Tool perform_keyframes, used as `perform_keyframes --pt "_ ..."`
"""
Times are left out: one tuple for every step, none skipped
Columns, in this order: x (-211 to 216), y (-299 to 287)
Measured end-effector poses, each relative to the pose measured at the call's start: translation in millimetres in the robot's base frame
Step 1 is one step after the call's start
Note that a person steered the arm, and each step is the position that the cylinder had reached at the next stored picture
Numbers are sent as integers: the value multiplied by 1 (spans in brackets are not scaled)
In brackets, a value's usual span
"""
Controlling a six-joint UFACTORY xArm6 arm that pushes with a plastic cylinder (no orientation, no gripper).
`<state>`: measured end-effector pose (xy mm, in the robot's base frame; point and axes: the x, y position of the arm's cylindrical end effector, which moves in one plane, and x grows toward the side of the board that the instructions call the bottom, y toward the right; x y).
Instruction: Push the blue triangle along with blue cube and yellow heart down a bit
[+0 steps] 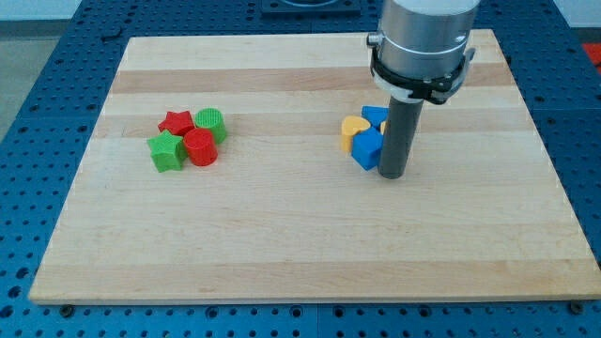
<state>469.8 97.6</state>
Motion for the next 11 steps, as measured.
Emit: perform_keyframes --pt "0 46" --pt "-12 87" --pt "-48 98" --pt "-91 99" --pt "-122 88" --pt "-130 60" --pt "-124 25" --pt "-109 -9" --pt "-89 -26" --pt "-76 -30" --pt "-64 -30"
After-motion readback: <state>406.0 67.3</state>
